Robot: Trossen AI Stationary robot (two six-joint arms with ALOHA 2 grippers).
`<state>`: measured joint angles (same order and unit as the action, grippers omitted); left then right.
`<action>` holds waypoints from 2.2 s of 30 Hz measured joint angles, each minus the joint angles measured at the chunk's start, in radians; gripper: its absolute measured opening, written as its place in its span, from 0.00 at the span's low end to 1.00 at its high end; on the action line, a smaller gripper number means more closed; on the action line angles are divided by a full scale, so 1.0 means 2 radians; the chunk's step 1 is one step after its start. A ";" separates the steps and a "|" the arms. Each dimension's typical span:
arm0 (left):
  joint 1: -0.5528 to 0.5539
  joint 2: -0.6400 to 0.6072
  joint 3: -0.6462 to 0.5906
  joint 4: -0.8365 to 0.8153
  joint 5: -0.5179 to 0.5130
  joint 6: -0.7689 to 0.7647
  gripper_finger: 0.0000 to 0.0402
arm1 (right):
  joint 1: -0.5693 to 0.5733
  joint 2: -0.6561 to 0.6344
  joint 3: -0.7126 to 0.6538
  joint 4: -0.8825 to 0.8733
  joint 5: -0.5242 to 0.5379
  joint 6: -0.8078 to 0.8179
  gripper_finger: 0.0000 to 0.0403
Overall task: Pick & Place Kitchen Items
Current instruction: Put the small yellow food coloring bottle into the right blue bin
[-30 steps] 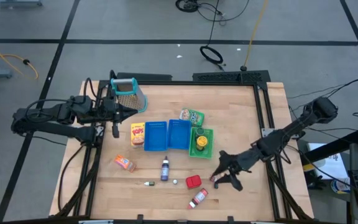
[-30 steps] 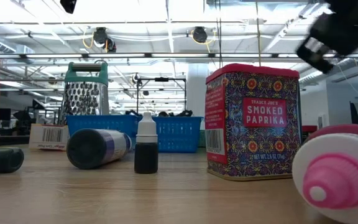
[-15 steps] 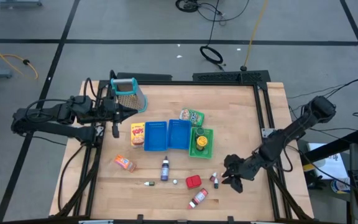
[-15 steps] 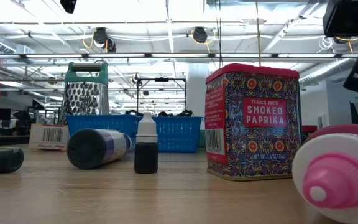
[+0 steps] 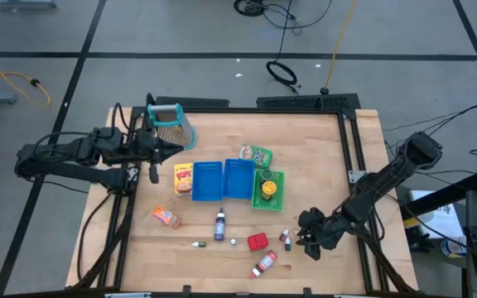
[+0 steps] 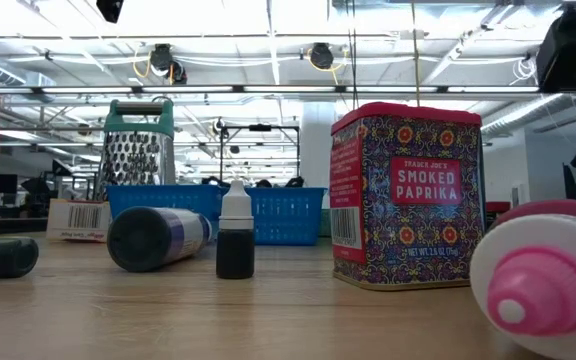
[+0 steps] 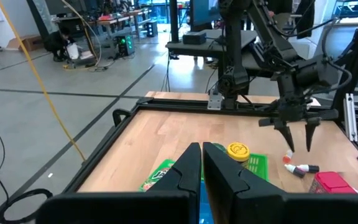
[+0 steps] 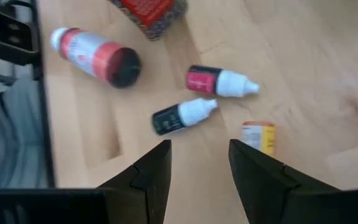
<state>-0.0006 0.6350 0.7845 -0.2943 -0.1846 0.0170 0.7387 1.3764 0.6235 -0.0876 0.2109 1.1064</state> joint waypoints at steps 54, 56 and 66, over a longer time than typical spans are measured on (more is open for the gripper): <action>0.000 0.000 0.000 0.000 0.000 0.002 0.05 | -0.026 0.007 0.000 -0.097 0.038 -0.103 0.38; 0.000 0.000 0.000 0.000 0.000 0.001 0.05 | -0.026 0.007 0.000 -0.097 0.038 -0.101 0.38; 0.000 0.000 0.000 0.000 0.000 0.002 0.05 | -0.026 0.007 0.000 -0.097 0.051 -0.101 0.38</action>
<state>-0.0006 0.6349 0.7846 -0.2943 -0.1852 0.0208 0.6868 1.3903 0.6231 -0.2817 0.3123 0.9048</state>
